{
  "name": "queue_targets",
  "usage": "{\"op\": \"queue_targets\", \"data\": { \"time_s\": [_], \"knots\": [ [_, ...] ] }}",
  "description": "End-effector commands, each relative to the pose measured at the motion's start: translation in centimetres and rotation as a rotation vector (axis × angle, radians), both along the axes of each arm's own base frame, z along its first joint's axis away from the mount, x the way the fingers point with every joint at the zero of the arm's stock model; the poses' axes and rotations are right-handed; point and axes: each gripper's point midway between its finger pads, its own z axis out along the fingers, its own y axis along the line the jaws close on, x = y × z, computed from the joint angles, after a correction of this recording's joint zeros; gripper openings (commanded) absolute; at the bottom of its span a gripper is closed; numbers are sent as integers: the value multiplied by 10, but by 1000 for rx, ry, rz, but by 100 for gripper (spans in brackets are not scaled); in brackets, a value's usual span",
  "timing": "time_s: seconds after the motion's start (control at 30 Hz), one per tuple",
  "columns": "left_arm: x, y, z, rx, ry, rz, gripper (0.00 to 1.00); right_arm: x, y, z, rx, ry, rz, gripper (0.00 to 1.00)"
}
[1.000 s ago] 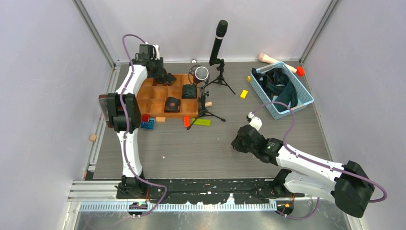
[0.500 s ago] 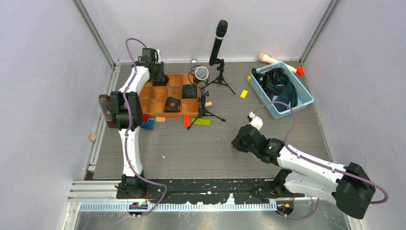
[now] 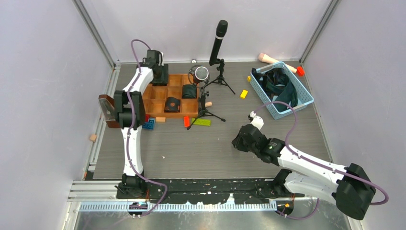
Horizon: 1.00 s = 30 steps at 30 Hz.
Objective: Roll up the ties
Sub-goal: Place the tie in the storage box, then reset both arms
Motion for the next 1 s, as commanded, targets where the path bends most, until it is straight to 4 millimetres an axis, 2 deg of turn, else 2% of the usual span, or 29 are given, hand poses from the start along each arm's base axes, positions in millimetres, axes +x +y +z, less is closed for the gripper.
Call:
{"op": "queue_targets", "data": {
  "time_s": [0.0,0.33,0.53,0.73,0.77,0.83,0.97],
  "knots": [
    [7,-5,21,15,-45,-9,68,7,0,13,24,-43,-13,20],
    [4,-7,60,30,-105,-7,76,7,0,16,31,-49,-13,20],
    [-3,-6,89,67,-136,14,87,9,-2,21,22,-62,-13,20],
    [-24,-16,131,78,-201,43,90,17,-8,31,-32,-100,-14,21],
    [-29,-19,146,65,-233,49,90,20,-9,37,-49,-116,-7,21],
    [-40,-23,159,47,-270,79,90,25,-16,47,-105,-151,-8,21],
    [-71,-40,171,2,-343,107,90,36,-29,71,-179,-241,-17,27]
  ]
}}
